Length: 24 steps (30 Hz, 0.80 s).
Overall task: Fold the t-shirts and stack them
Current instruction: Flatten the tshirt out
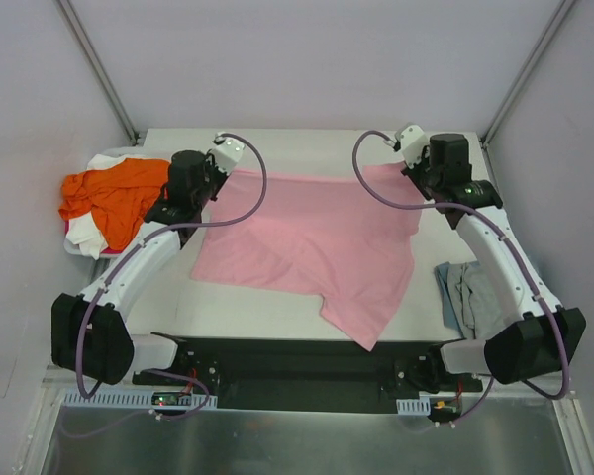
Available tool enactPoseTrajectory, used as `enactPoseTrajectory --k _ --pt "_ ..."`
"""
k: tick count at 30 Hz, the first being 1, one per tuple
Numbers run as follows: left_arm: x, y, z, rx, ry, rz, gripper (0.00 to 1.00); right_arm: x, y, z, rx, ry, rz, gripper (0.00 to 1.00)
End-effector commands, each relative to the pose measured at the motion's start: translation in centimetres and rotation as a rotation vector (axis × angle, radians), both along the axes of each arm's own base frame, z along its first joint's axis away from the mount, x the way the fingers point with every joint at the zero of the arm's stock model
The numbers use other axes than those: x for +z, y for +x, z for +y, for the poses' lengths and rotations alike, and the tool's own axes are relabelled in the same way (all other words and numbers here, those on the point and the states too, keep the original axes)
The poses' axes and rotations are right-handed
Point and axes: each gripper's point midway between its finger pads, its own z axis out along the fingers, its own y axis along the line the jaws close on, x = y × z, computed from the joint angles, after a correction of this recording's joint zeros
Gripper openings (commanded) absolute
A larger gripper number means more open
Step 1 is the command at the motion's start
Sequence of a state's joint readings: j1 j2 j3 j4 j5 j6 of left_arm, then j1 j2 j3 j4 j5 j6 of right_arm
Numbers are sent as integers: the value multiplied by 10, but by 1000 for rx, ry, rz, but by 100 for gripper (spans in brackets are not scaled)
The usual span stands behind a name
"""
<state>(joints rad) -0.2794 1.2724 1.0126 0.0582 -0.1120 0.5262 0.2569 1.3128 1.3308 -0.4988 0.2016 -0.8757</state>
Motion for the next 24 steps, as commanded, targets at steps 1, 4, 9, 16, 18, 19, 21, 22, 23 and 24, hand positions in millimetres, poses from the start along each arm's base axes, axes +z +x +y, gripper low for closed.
enactPoseTrajectory --k 1,4,9,16,18,19,21,22,23,24 --pt "21 20 6 33 -9 -97 0 -1 22 4 -13 4 -28 1" --pt "14 27 5 35 -3 -84 0 -19 33 7 -12 -12 13 1" --pt "-5 38 1 39 10 -48 0 -48 51 12 -12 -28 74 1" --pt "-18 57 1 62 45 -40 0 -61 76 16 -12 -53 91 1" --pt "-16 63 -1 65 51 -46 0 -62 85 17 -14 -65 92 1" --pt "-22 67 -1 68 60 -33 0 -63 88 17 -13 -68 93 1" --pt "-17 75 0 82 67 -48 0 -72 96 17 -17 -77 110 1" --pt "-22 80 0 90 73 -40 0 -69 102 19 -17 -77 100 1" --pt "-15 85 -1 93 72 -57 0 -74 106 18 -21 -89 109 1" --pt "-14 88 0 103 75 -59 0 -76 110 17 -27 -94 110 1"
